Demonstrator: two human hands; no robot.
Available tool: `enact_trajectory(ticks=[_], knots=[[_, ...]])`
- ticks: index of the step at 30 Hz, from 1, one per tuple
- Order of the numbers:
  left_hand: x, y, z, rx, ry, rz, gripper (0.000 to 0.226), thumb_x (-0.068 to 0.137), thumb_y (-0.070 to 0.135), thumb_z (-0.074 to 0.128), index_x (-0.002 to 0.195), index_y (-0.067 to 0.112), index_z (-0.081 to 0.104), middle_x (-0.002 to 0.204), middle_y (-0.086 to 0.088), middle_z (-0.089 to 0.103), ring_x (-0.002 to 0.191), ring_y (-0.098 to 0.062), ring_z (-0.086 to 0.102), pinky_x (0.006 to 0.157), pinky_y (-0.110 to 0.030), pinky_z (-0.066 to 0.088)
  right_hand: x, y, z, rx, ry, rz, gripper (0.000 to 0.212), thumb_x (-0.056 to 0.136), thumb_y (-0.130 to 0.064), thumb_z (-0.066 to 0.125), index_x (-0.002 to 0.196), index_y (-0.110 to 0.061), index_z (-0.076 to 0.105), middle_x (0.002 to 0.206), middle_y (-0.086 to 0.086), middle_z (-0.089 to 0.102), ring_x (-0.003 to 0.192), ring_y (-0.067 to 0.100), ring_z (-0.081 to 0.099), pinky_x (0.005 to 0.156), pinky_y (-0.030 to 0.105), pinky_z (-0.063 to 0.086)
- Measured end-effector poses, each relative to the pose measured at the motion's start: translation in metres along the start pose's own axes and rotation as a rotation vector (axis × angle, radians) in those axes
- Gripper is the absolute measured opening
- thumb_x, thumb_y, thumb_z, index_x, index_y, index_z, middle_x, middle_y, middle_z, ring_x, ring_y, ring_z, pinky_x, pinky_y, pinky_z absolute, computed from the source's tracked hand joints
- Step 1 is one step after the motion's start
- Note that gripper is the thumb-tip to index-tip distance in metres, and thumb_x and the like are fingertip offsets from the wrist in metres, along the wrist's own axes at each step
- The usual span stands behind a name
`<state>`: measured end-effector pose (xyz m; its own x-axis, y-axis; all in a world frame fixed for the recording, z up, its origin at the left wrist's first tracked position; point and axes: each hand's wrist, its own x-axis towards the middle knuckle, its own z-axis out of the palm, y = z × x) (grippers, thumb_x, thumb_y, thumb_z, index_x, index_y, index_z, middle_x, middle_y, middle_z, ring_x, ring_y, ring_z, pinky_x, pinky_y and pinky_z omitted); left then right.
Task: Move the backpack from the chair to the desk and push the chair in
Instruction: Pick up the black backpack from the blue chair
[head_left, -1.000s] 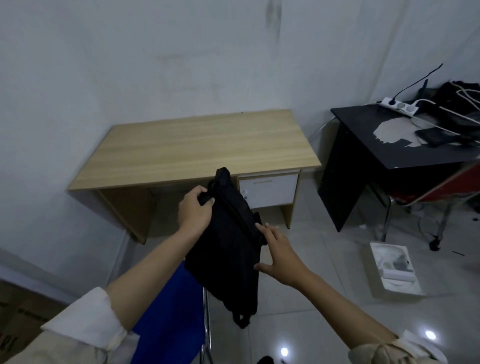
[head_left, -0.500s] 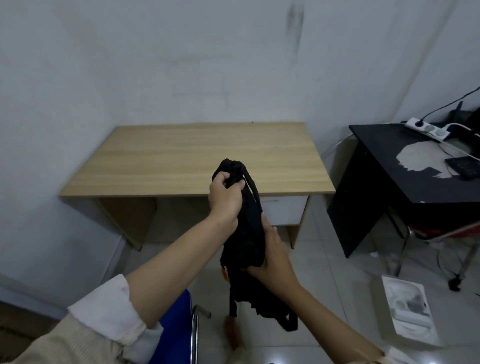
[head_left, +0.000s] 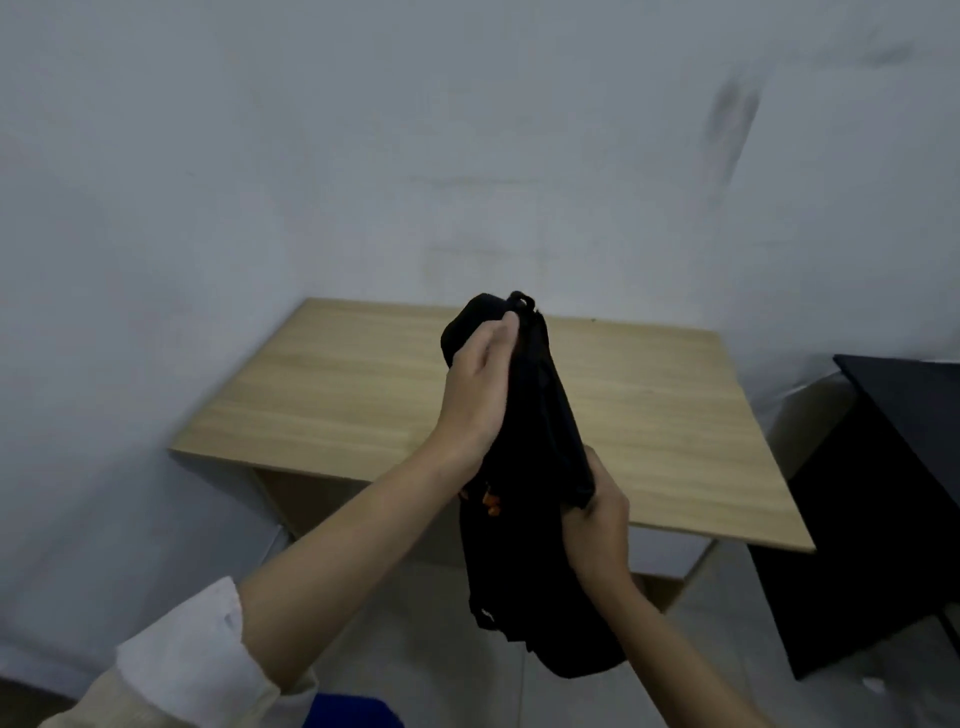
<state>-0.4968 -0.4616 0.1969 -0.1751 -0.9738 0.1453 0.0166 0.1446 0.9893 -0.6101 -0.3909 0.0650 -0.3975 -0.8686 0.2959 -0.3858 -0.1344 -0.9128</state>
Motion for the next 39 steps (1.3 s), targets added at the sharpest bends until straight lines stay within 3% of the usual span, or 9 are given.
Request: enact_trajectory(ticks=[4,11,14,19,26,30,33,36,39], knots=[[0.034,-0.027,-0.031,0.068,0.102,0.004,0.043,0.101,0.043,0.029,0.119,0.019,0.060,0.124,-0.002,0.063,0.119,-0.017,0.056,0.108,-0.047,0.042,0.044,-0.009,0.030,0.042,-0.022,-0.014,0.043,0.085,0.011,0.052,0.113,-0.021,0.064,0.088,-0.011,0.070,0.082,0.009,0.067,0.064,0.030,0.056],[0.080,-0.091,-0.105,0.174,0.361,-0.123,0.025,0.102,0.030,0.035,0.094,0.023,0.058,0.099,-0.003,0.063,0.102,-0.028,0.061,0.087,-0.045,0.049,0.117,-0.047,0.080,0.209,-0.196,-0.123,0.037,0.085,0.002,0.058,0.102,-0.031,0.066,0.082,-0.013,0.071,0.074,0.003,0.065,0.057,0.019,0.049],[0.101,-0.141,-0.147,0.250,0.432,-0.305,0.018,0.100,0.022,0.044,0.111,0.009,0.050,0.110,-0.013,0.059,0.107,-0.035,0.058,0.075,-0.038,0.051,0.156,-0.061,0.106,0.281,-0.269,-0.194,0.033,0.087,0.000,0.058,0.104,-0.028,0.066,0.085,-0.014,0.071,0.077,0.004,0.066,0.060,0.018,0.050],[0.138,-0.204,-0.196,0.172,0.402,-0.800,0.045,0.099,0.031,0.047,0.133,0.005,0.036,0.134,-0.019,0.043,0.104,-0.034,0.050,0.079,-0.042,0.043,0.226,-0.068,0.153,0.351,-0.356,-0.256,0.035,0.087,0.003,0.057,0.107,-0.024,0.066,0.093,-0.012,0.072,0.088,0.006,0.067,0.071,0.017,0.049],[0.203,-0.204,-0.217,-0.054,0.351,-0.926,0.060,0.092,0.053,0.049,0.138,0.019,0.029,0.123,-0.020,0.052,0.096,-0.038,0.061,0.062,-0.047,0.060,0.312,-0.073,0.212,0.479,-0.403,-0.260,0.025,0.089,-0.007,0.057,0.102,-0.027,0.065,0.090,-0.017,0.068,0.085,0.002,0.064,0.069,0.014,0.048],[0.225,-0.223,-0.212,-0.618,0.230,-1.130,0.096,0.075,0.077,0.048,0.131,-0.001,0.040,0.126,-0.029,0.052,0.115,-0.051,0.053,0.084,-0.063,0.050,0.346,-0.057,0.249,0.695,-0.305,-0.024,0.028,0.088,0.004,0.059,0.099,-0.020,0.067,0.089,-0.007,0.072,0.083,0.011,0.067,0.065,0.027,0.054],[0.238,-0.240,-0.197,-0.947,0.377,-0.967,0.087,0.073,0.070,0.059,0.125,0.000,0.048,0.132,-0.024,0.047,0.117,-0.050,0.050,0.081,-0.064,0.053,0.360,-0.039,0.275,0.869,-0.298,0.297,0.020,0.087,0.003,0.063,0.096,-0.013,0.069,0.090,0.003,0.074,0.086,0.022,0.069,0.066,0.034,0.056],[0.255,-0.254,-0.189,-0.926,0.571,-0.811,0.057,0.090,0.050,0.055,0.124,0.005,0.051,0.129,-0.024,0.050,0.112,-0.048,0.053,0.085,-0.062,0.052,0.366,-0.021,0.290,0.961,-0.397,0.437,0.026,0.088,-0.001,0.062,0.090,-0.023,0.075,0.088,-0.006,0.078,0.083,0.013,0.073,0.061,0.022,0.058],[0.272,-0.260,-0.187,-0.808,0.559,-0.768,0.043,0.100,0.034,0.040,0.129,0.005,0.053,0.117,-0.022,0.064,0.108,-0.042,0.059,0.084,-0.051,0.054,0.373,-0.004,0.298,0.951,-0.494,0.493,0.031,0.090,-0.001,0.060,0.094,-0.029,0.073,0.089,-0.011,0.078,0.083,0.010,0.073,0.060,0.020,0.058]])
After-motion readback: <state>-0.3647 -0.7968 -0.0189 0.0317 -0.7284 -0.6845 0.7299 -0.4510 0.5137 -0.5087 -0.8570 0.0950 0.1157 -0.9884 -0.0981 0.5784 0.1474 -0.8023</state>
